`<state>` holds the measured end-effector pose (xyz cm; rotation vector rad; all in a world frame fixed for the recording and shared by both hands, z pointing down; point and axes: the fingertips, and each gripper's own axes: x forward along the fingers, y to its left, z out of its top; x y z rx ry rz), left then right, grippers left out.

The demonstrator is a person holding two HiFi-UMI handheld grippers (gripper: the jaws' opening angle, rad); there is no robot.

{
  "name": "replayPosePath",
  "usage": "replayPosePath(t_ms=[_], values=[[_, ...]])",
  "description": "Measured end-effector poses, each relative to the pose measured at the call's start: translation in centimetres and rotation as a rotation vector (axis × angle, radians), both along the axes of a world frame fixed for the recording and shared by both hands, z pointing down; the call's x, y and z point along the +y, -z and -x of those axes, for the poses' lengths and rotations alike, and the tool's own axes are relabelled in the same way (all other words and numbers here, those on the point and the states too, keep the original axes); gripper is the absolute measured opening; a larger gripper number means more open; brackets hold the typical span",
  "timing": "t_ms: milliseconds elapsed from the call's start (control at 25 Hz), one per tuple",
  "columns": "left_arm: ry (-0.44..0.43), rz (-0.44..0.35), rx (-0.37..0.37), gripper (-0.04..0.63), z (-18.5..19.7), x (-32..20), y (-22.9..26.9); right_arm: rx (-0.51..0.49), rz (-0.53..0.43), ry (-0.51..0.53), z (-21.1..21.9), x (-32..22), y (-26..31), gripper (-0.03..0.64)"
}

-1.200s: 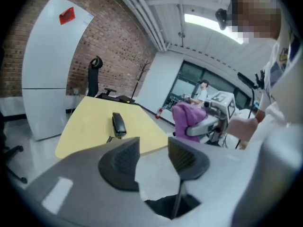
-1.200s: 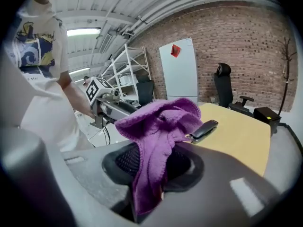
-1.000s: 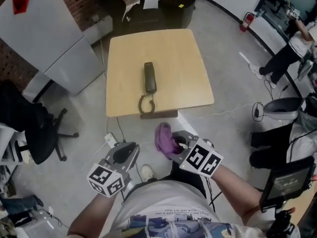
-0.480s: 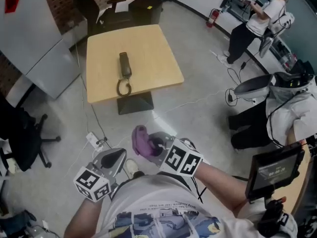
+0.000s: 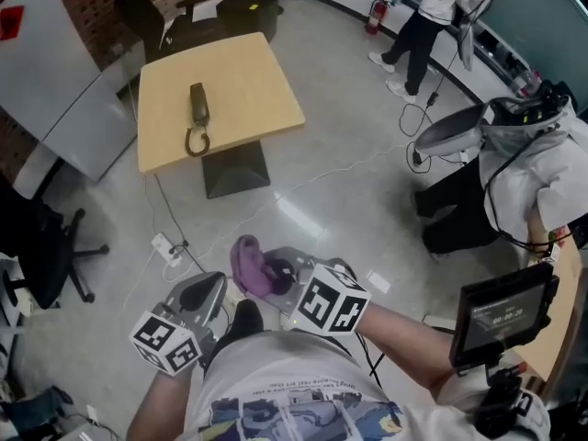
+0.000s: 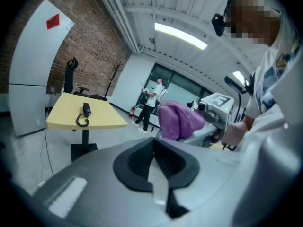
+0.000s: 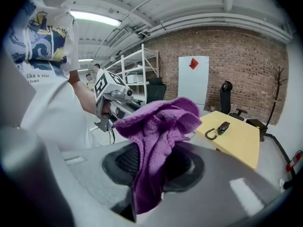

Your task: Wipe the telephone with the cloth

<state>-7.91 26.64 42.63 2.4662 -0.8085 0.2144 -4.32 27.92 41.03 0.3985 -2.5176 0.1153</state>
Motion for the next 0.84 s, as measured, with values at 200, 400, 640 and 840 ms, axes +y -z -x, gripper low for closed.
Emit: replayPosePath(t_ms=[200, 400, 640, 840], values=[[0.018, 0.037, -0.019, 0.005, -0.7, 2.8, -0.9, -0.012, 0.016, 0.013, -1.2, 2.5, -0.3, 0.110], [0.022, 0.058, -0.023, 0.005, -1.2, 5.0, -1.4, -0.025, 0.031, -0.014, -2.5, 4.9, -0.3, 0.110], [0.048, 0.050, -0.023, 0.005, -2.0, 7.0, -1.2, -0.023, 0.047, -0.007, -3.7, 7.7, -1.3, 0.110], [0.044, 0.077, -0.005, 0.005, -1.9, 8.2, -1.7, -0.025, 0.053, -0.007, -3.4, 8.9, -1.6, 0.110]])
